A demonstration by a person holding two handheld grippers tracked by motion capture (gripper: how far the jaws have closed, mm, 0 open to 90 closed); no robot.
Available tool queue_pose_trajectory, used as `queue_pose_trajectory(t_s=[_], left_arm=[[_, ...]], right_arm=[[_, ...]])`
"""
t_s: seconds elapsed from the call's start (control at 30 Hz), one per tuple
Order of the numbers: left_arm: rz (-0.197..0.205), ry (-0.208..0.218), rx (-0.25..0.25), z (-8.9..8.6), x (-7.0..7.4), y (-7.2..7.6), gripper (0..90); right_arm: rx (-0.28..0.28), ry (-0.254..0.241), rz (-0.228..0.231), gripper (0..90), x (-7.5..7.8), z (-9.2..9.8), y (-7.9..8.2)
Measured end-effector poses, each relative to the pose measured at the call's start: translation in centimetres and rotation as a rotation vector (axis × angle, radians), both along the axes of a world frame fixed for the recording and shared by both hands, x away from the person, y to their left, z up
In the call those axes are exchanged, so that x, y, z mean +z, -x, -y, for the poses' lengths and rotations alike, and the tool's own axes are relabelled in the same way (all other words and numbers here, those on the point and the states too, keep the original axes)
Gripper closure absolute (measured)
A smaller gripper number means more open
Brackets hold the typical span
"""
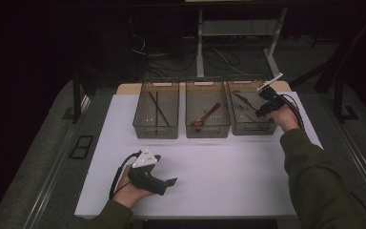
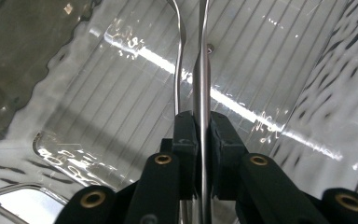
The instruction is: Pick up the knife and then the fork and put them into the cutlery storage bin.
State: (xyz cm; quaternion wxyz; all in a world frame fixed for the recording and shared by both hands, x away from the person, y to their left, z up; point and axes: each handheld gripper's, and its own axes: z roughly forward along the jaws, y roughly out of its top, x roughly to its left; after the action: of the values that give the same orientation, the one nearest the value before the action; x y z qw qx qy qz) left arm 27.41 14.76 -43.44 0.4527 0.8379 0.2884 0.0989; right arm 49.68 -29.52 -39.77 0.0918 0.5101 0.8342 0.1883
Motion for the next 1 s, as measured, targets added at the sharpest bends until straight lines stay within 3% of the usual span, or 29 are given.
queue_pose_trajectory(t_s=[0.47,0.7,1.0], left_arm=[[-0.001,0.003,-0.001,0.0,0.0,0.0,0.0],[0.001,0.009,0.008,-0.2,0.1,-0.2,0.0],[-0.009,0.003,0.015,-0.6,0.0,-0.5,0.0]], right_arm=[[-0.049,-0.106,0.108,55.3,1.7,1.1,0.4],[-0.015,-0.160,0.186,41.8,2.7,1.3,1.2],[-0.015,-0.180,0.276,31.4,3.4,1.2,2.2]])
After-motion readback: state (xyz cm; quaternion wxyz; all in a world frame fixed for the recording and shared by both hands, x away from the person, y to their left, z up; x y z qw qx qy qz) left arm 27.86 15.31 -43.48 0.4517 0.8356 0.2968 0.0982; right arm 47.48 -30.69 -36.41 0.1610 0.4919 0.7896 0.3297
